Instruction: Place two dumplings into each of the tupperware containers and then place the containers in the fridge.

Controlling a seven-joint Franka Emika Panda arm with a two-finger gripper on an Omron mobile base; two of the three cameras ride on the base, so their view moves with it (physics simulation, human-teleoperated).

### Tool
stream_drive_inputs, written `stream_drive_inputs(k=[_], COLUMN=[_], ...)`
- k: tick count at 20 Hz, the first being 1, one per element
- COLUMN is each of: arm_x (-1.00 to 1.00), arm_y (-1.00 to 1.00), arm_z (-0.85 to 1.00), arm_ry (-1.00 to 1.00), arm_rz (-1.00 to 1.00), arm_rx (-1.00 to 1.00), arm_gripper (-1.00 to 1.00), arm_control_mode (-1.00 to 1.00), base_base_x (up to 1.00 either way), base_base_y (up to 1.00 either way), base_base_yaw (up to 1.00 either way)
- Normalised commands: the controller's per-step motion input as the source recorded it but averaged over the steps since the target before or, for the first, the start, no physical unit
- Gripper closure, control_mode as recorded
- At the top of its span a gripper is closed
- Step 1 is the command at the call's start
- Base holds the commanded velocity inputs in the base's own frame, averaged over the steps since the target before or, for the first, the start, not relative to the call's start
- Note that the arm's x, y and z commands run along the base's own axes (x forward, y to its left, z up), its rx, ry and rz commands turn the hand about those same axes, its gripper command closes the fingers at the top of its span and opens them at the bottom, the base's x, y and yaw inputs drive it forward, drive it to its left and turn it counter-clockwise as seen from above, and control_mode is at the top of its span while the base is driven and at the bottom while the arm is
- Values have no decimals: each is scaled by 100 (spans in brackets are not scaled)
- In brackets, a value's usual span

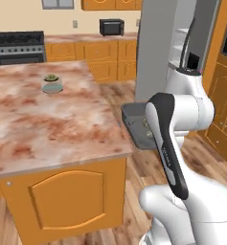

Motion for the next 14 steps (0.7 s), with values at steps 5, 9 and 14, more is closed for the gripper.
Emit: stream_drive_inputs(k=[5,9,14], arm_x=[0,0,0], arm_y=[0,0,0], arm_z=[0,0,0], arm_ry=[0,0,0], arm_rz=[0,0,0], arm_rx=[0,0,0], arm_gripper=[100,100,100], arm_control_mode=[100,100,100], base_base_x=[23,48,87], base_base_y=[-100,-100,-81], base_base_yaw=[0,0,1])
